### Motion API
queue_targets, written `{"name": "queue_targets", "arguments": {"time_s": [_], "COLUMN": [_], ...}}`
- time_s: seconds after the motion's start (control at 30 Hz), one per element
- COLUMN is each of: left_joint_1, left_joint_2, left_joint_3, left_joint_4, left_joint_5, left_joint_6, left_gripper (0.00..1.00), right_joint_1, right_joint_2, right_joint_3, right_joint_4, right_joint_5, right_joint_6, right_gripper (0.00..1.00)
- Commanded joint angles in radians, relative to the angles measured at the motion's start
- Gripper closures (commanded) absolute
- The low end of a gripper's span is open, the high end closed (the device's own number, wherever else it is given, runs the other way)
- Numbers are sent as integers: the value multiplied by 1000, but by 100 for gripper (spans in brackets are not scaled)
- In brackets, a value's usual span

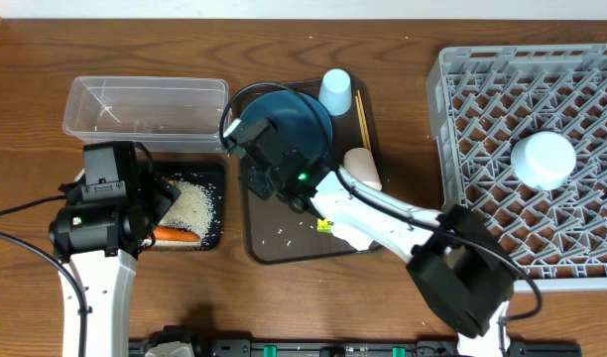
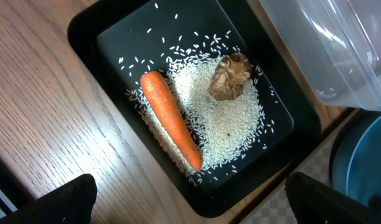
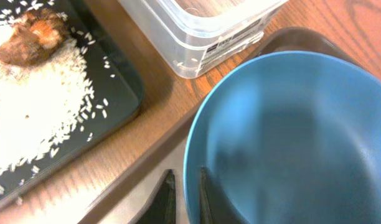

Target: Sort waste into correct bins and load items into the dishwasher rack

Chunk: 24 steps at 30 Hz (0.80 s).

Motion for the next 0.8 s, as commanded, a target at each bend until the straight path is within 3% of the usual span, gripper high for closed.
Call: {"name": "queue_targets", "arguments": {"time_s": [0.0,0.17,0.63,0.77], "left_joint_1": [5,5,5,5], "left_joint_2": [3,3,3,3], "left_joint_3": [3,3,3,3], "left_joint_4": [-2,-2,-2,-3], "left_joint_5": [-10,-10,-9,-9], "left_joint_6": [9,9,9,9], "left_gripper": [2,2,2,2], "right_joint_1": [6,12,23,23], "right_joint_2": [-32,21,137,137], "right_joint_3": [19,19,19,19], "right_joint_4": [-47,-131,-115,-115], "right_joint_5": [-5,-29,-31,-31], "right_joint_6": [14,14,13,14], "right_gripper": [81,80,76,91]}}
